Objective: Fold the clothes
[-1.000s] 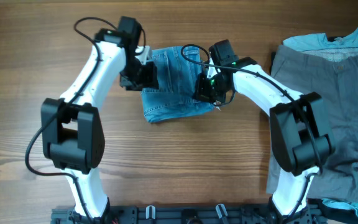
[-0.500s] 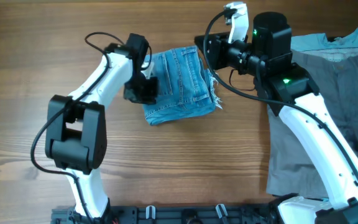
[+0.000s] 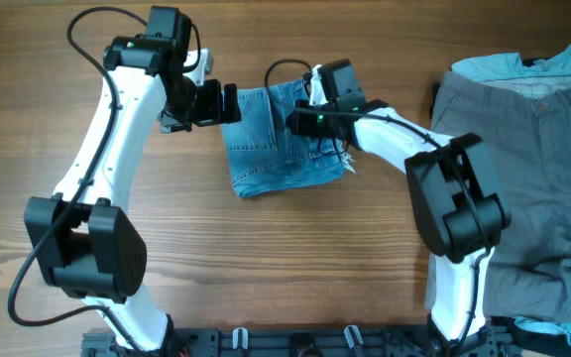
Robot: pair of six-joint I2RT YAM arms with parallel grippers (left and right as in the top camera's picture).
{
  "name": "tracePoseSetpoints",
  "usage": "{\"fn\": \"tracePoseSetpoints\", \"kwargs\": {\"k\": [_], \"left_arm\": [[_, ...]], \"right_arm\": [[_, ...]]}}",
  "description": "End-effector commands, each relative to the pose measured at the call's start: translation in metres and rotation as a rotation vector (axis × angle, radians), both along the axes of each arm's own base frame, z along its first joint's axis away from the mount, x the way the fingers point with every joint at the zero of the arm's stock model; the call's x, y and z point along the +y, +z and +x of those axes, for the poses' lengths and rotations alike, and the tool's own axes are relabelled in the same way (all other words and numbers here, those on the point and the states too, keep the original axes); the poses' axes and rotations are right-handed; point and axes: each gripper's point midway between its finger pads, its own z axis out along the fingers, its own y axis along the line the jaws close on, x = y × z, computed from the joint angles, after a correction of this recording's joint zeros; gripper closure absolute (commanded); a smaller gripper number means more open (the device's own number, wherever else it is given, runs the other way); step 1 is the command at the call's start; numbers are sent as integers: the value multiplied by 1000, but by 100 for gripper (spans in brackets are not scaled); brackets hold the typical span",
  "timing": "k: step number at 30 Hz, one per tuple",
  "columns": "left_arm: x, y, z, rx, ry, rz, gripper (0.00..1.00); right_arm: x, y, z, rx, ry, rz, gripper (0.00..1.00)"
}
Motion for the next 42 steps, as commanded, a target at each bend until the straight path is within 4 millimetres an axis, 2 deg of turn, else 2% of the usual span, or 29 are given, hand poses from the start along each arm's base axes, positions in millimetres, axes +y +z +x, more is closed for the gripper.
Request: {"fn": "tracePoseSetpoints", "kwargs": {"k": [1,3,5,7,12,15,17,18,20,23,25,26,28,29,31,33,36,38,40,42], "left_arm": [[-2,-6,0,15,-8,-5,4],[-5,-9,-2,24,-12,-21,24],[-5,-16,-7,41,-14,-18,26],[-10,-29,-18,83,-27,-28,29],[-53,-59,-52,179,-107,-169,70],[-90,-78,-64,155,-193,-249,90],[-107,-93,-68,114,-241,-242,96],[-104,-104,-70,110,-216,-189,96],[-78,-128,-77,140,-85,-24,96],[-55,-148,-93,178,-59,59,96],[-37,-162,-97,175,-34,114,96],[-27,-169,-92,145,-15,148,96],[-13,-170,-75,83,24,183,96],[-6,-167,-59,38,56,180,96],[15,-144,-12,-77,140,157,96],[30,-109,30,-183,159,129,96],[39,-53,63,-254,119,110,92],[43,-13,66,-245,126,105,78],[31,14,50,-175,99,36,53],[11,17,26,-75,62,-63,39]], "right_arm": [[-44,-72,-23,289,-143,4,93],[-53,-67,-24,311,-149,13,93],[-56,-56,-26,302,-119,27,92],[-49,-31,-26,233,-20,57,89],[-46,29,-21,109,26,72,88],[-46,80,-20,5,44,90,86],[-47,108,-24,-49,56,91,86],[-49,125,-28,-85,71,89,86],[-52,147,-36,-131,89,78,86],[-55,160,-45,-147,99,68,86],[-57,159,-48,-136,98,58,86],[-58,156,-48,-126,93,48,85],[-55,150,-49,-122,95,27,85],[-54,146,-48,-125,88,-4,85],[-49,133,-45,-139,77,-79,85],[-33,122,-42,-165,97,-116,85],[-8,104,-38,-196,131,-136,85],[1,82,-38,-178,133,-168,86],[0,36,-43,-60,96,-206,89],[0,-5,-66,161,31,-173,96]]}}
